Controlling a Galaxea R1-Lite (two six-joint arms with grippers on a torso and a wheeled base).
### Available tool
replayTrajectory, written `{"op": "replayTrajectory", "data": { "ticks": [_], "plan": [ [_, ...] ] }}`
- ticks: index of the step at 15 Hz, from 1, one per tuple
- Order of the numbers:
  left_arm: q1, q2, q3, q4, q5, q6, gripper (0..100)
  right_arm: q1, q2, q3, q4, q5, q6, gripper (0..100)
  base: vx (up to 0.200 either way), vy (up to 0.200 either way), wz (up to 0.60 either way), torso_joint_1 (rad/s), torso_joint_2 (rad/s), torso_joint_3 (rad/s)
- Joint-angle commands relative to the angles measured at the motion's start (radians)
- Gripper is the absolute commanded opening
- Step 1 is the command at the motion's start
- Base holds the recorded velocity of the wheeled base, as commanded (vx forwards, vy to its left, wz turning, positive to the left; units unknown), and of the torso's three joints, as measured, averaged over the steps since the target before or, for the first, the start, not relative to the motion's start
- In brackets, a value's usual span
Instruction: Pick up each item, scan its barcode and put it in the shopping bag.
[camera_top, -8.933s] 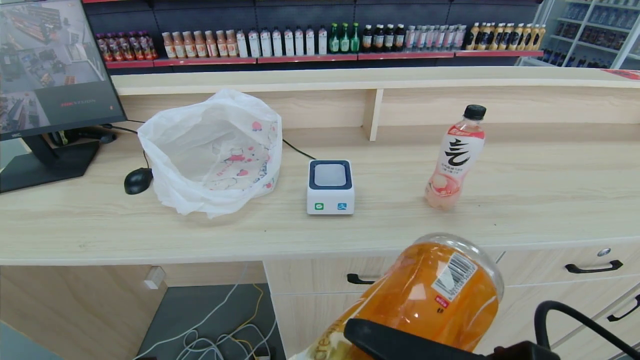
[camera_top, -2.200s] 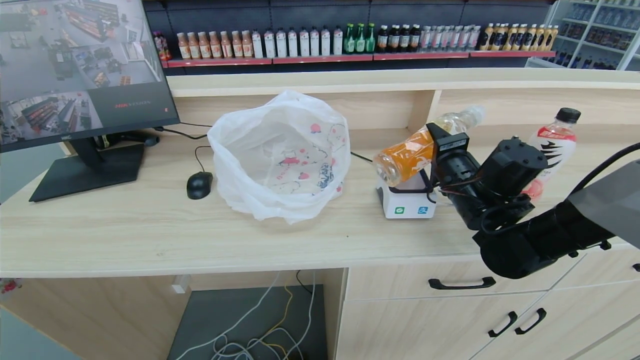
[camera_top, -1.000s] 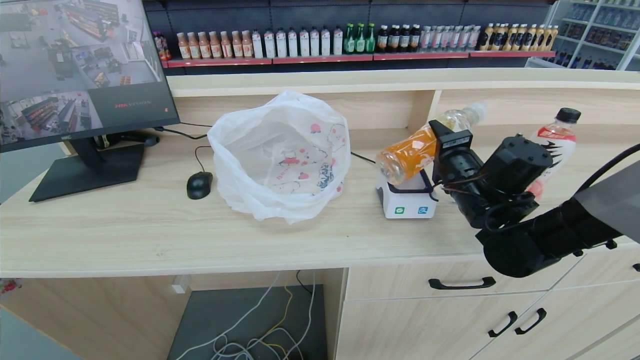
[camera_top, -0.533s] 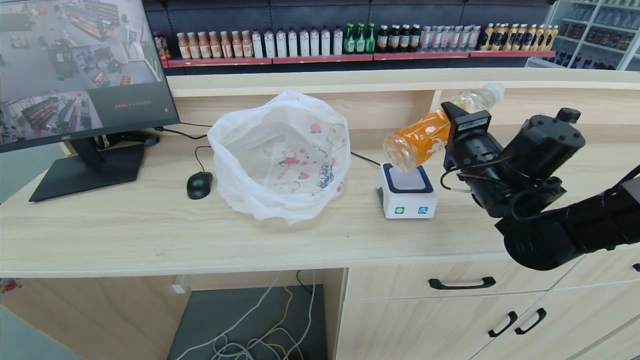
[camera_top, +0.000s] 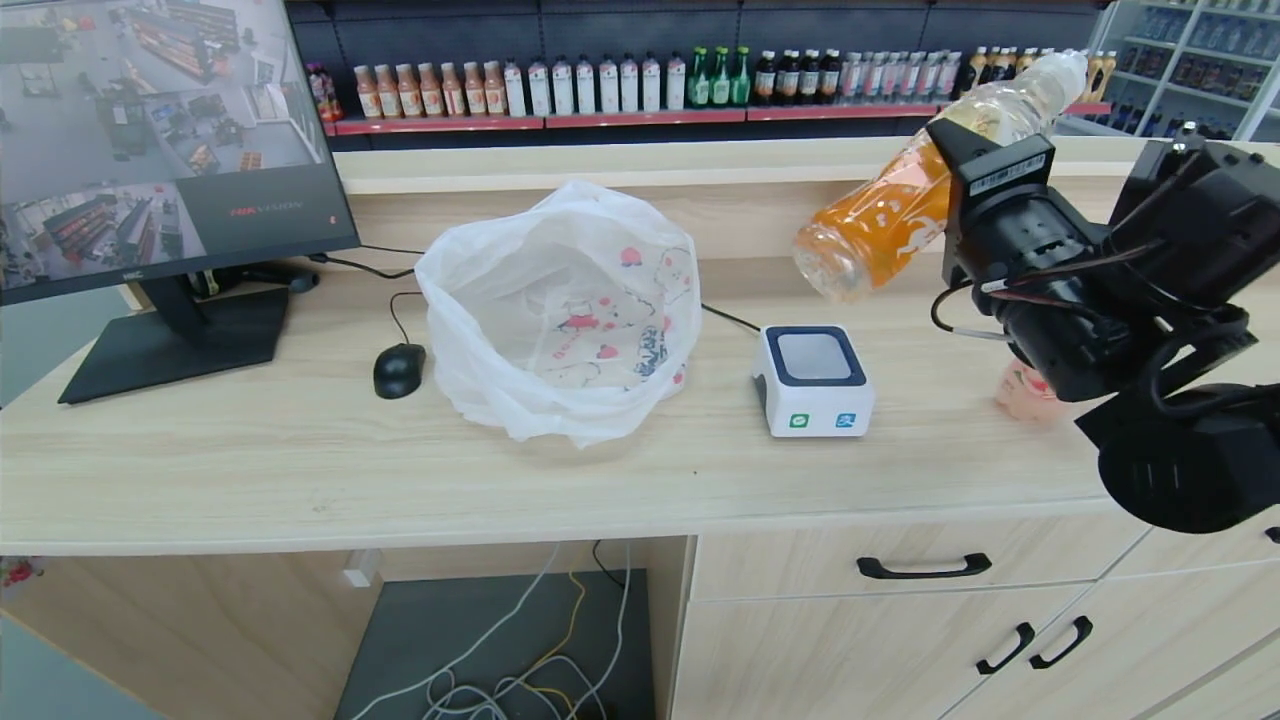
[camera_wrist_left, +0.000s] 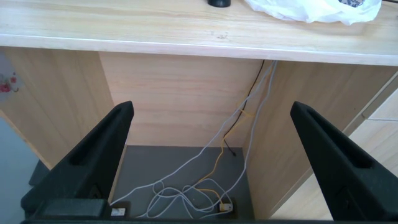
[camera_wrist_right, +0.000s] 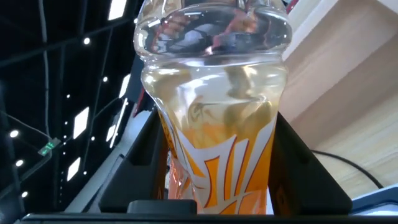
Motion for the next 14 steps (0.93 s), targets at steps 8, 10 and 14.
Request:
{"op": "replayTrajectory", "data": {
  "ticks": [8,10,14],
  "plan": [
    [-0.002,0.0,0.0,0.0,0.0,0.001,100,0.167,-0.161,0.102,-0.005,-0.006,-0.575,0,0.0,0.0,0.0,0.0,0.0,0.0],
    [0.0,0.0,0.0,0.0,0.0,0.0,100,0.178,-0.156,0.147,-0.037,-0.003,-0.719,0,0.0,0.0,0.0,0.0,0.0,0.0],
    [0.0,0.0,0.0,0.0,0.0,-0.003,100,0.175,-0.154,0.205,-0.086,0.019,-0.891,0,0.0,0.0,0.0,0.0,0.0,0.0]
  ]
}}
